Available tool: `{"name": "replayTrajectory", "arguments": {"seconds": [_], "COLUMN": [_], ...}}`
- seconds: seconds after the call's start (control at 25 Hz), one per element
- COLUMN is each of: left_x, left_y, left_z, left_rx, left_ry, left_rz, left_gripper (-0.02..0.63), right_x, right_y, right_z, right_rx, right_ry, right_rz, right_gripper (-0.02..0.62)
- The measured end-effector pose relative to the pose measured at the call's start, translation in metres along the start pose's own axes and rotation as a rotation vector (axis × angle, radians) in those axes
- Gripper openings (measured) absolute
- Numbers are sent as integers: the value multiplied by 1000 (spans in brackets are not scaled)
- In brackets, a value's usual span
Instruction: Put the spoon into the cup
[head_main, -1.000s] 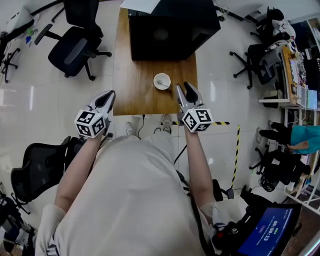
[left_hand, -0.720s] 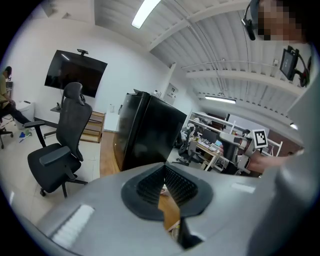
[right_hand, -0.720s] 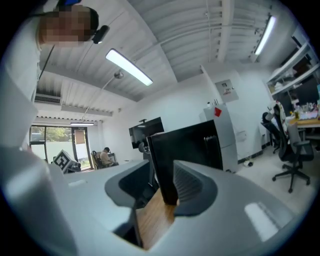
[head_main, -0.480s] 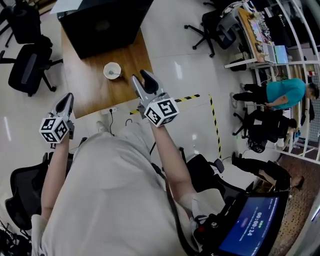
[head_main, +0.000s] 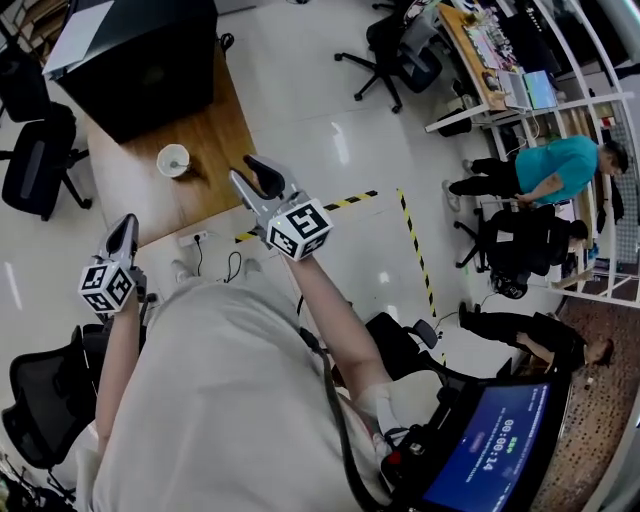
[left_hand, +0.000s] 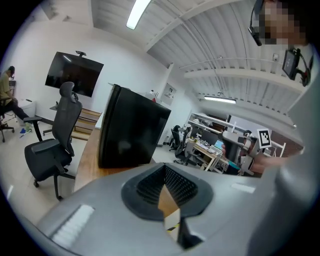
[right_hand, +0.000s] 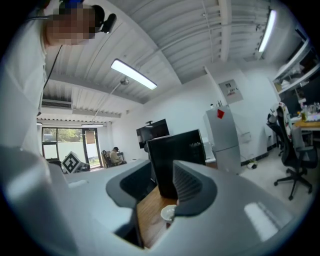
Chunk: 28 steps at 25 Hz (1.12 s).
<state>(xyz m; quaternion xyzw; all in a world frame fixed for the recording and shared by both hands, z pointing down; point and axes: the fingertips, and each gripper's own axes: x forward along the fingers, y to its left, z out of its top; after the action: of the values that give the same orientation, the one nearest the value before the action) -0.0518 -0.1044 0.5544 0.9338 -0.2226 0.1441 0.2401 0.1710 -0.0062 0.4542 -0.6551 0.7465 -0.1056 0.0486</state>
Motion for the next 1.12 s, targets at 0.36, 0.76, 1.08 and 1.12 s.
{"name": "replayTrajectory", "arguments": {"seconds": [0.36,0.76,1.08,1.12], "left_x": [13,-25,-65,-69], "left_y": [-90,-129,-136,-136], "left_z": [-29,-79,-99,-100], "left_rx": [8,-51,-76,-81], "left_ry": [-14,-25,-25,-28], "left_rz": [58,202,321,330], "left_gripper": [5,5,5,5], "right_x": [-73,-114,-121,-120], "right_y": [-48,-64,-62,-60], "right_z": [-13,-52,-88,-89], "right_rx": [7,19,64,64], "right_ry": [25,104,160,167], "right_rz": [45,96,149,154], "right_gripper": [127,127,112,109]}}
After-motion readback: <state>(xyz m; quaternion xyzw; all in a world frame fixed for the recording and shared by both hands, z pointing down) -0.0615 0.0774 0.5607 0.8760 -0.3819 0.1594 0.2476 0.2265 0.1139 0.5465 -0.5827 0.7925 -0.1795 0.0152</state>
